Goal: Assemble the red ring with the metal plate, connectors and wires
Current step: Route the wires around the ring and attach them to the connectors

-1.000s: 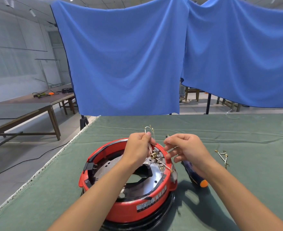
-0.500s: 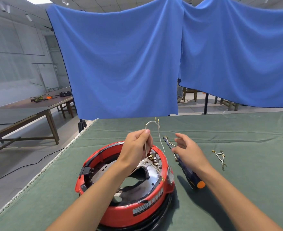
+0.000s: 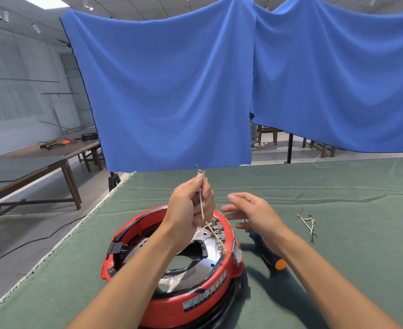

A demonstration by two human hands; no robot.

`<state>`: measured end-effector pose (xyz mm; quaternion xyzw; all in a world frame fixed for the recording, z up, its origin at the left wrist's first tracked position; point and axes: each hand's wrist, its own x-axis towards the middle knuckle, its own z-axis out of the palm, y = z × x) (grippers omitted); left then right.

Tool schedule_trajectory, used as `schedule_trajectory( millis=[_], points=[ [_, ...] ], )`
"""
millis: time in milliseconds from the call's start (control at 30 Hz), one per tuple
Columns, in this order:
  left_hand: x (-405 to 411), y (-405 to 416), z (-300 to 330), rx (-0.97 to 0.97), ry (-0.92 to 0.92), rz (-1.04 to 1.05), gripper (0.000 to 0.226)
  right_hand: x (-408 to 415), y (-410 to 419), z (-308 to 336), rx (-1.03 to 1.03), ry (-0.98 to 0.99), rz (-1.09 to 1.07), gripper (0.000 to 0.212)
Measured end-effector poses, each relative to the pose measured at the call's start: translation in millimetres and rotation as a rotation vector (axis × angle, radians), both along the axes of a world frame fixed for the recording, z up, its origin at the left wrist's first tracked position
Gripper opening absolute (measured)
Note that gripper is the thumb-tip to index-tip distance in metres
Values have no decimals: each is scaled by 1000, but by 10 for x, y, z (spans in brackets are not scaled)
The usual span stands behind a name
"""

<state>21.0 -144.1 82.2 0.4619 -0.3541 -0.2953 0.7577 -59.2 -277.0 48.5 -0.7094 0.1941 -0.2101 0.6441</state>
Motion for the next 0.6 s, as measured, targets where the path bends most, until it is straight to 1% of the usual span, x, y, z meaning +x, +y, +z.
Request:
schedule_trajectory(
  millis=[67,133,267,367,433,500,600],
  points=[
    [20,29,-8,-14,58,-29,42,23,45,-39,-57,32,19,23],
    [34,54,-13,-21,98,-50,42,42,81,-71,-164,54,-3,27],
    [30,74,-13,-18,119,-54,43,84,191,-141,-347,124,-67,36],
    [22,85,-12,-13,111,-44,44,77,248,-145,-413,114,-100,35],
    [22,96,-14,-11,109,-33,44,60,260,-130,-438,109,-63,39],
    [27,104,-16,-7,104,-19,44,48,272,-121,-456,82,-8,37],
    [38,105,-14,0,100,-6,43,40,281,-97,-575,52,13,24]
  ],
)
